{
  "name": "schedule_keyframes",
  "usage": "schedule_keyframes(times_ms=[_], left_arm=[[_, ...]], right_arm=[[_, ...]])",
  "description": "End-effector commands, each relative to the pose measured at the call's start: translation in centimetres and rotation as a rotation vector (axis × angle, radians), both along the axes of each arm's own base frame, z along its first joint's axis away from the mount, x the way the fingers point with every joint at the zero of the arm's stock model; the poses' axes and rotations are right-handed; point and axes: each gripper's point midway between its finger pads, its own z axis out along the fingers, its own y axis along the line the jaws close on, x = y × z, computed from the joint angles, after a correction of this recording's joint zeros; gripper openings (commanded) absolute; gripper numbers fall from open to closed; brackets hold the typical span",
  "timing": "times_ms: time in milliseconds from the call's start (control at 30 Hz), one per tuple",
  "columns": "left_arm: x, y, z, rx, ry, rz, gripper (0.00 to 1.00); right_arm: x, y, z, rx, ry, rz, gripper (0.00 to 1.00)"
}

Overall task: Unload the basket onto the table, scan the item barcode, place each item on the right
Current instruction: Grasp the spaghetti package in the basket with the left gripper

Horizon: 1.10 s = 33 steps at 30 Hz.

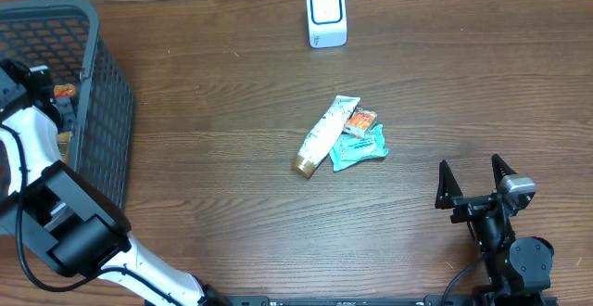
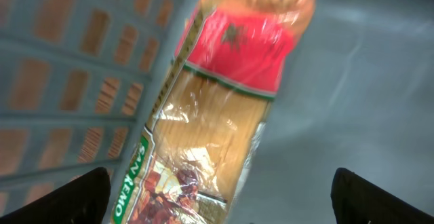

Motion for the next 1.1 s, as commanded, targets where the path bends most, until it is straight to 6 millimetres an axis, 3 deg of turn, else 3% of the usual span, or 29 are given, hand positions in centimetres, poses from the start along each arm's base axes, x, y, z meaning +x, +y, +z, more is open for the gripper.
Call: schedule_keyframes(times_ms=[0,167,300,600,667,733,800,900,1067], left_arm=[[-2.2,1.1,-3.0,0.031,0.112,-0.031,0.94],[-4.2,3.0,-3.6,0.015,0.097,0.018,0.96],[-4.1,2.4,-5.2,-0.072,0.057,-0.061,0.93],[-5.0,1.7,-10.4,-0.153,0.139,-0.077,0.89],[-4.4,0.7,-10.7,-0.194,0.117,-0.106,0.76],[-3.7,-0.1,-10.6,-0.225,0.083,-0.133,0.53],[-3.2,-0.6,-10.6,-0.250,0.054,-0.155,0.41],[-3.2,-0.7,-10.6,-0.257,0.053,-0.157,0.04],[-2.6,-0.8,-9.1,-0.255,0.019,-0.123,0.04]], right_arm=[[0.0,-0.2,-0.3,0.000,0.000,-0.007,1.00],[0.0,-0.2,-0.3,0.000,0.000,-0.007,1.00],[0.0,-0.2,-0.3,0.000,0.000,-0.007,1.00],[0.0,-0.2,-0.3,0.000,0.000,-0.007,1.00],[0.0,-0.2,-0.3,0.000,0.000,-0.007,1.00],[0.0,-0.2,-0.3,0.000,0.000,-0.007,1.00],[0.0,-0.2,-0.3,0.000,0.000,-0.007,1.00],[0.0,-0.2,-0.3,0.000,0.000,-0.007,1.00],[0.0,-0.2,-0.3,0.000,0.000,-0.007,1.00]])
